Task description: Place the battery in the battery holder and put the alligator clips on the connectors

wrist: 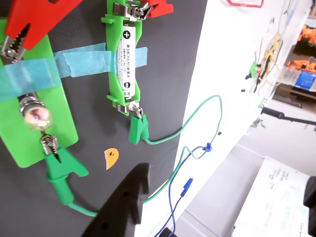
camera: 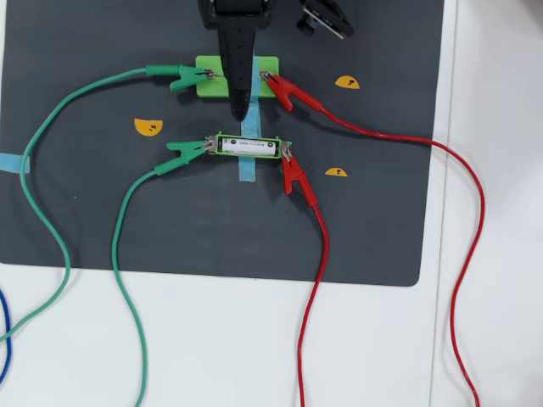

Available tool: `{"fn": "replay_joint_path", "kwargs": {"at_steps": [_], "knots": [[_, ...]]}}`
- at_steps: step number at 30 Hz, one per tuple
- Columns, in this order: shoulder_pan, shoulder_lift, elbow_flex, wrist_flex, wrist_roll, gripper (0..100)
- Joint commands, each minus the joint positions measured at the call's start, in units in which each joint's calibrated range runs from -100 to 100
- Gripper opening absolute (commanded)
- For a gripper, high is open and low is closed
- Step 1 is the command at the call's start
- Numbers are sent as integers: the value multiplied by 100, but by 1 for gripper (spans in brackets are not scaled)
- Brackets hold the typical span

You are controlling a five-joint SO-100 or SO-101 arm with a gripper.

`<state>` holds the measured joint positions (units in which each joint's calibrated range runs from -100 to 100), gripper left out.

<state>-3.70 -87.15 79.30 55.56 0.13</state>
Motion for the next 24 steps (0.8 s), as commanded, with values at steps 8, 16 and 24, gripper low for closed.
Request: {"fn": "replay_joint_path", "kwargs": {"at_steps": [8,16,24], "knots": [[112,-1209,1009,-111,-36,31],[112,-1200,1097,-111,-36,31],[52,-1209,1553,-119,-36,31]]}}
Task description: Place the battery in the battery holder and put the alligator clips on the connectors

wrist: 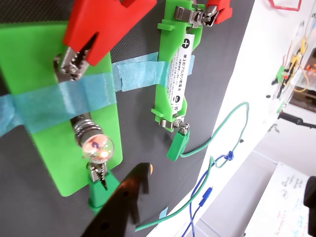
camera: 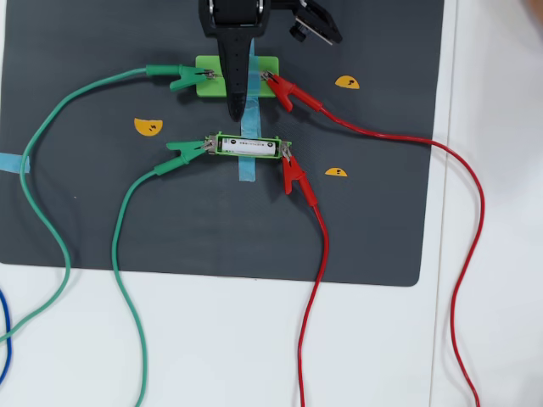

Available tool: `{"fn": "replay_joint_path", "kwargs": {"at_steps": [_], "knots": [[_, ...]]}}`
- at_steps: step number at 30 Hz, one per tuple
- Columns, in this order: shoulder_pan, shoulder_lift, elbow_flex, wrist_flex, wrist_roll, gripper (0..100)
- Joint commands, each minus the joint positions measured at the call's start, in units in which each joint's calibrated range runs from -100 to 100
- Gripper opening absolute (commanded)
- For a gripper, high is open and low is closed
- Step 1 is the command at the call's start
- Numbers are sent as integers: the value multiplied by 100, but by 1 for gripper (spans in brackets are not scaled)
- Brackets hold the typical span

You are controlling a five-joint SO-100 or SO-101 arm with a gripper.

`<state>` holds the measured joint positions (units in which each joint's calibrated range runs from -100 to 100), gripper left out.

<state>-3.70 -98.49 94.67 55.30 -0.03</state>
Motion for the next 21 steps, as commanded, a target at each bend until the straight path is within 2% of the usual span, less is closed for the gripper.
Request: {"fn": "replay_joint_path", "kwargs": {"at_steps": [1,21], "knots": [[52,-75,24,-94,-21,31],[41,-75,121,-94,-21,31]]}}
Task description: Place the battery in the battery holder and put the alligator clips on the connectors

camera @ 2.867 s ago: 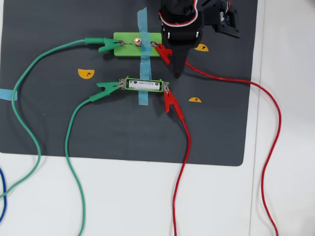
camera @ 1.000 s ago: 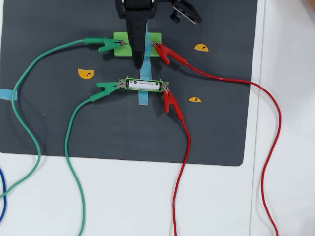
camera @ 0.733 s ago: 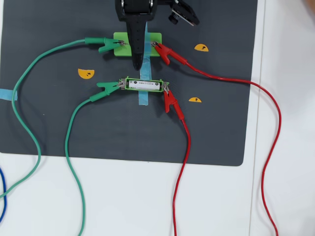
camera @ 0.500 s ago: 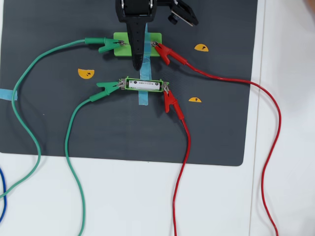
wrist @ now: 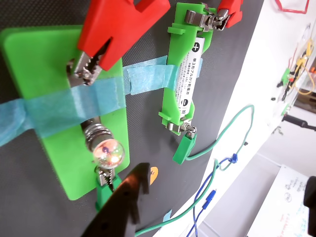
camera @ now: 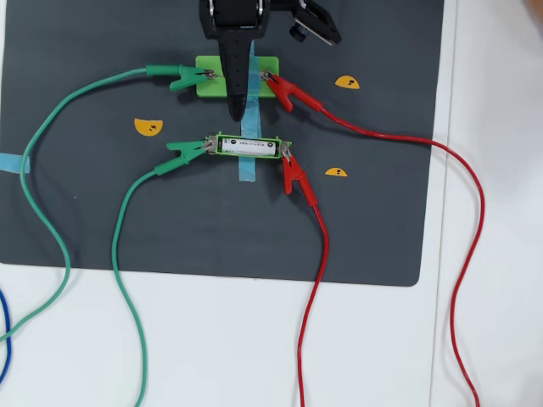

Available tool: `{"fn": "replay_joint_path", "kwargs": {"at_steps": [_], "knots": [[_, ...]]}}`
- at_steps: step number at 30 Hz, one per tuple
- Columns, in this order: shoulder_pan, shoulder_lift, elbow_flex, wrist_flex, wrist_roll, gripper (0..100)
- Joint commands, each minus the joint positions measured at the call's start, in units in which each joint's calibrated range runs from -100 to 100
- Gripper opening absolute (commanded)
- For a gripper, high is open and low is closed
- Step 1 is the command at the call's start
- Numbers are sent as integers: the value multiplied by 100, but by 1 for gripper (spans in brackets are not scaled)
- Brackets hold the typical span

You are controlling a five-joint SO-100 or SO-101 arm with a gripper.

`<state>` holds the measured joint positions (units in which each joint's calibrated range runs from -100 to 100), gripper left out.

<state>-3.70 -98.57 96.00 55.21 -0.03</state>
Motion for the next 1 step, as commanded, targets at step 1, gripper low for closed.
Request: {"fn": "replay_joint_path", "kwargs": {"at_steps": [1], "knots": [[41,-66,-12,-85,-21,31]]}}
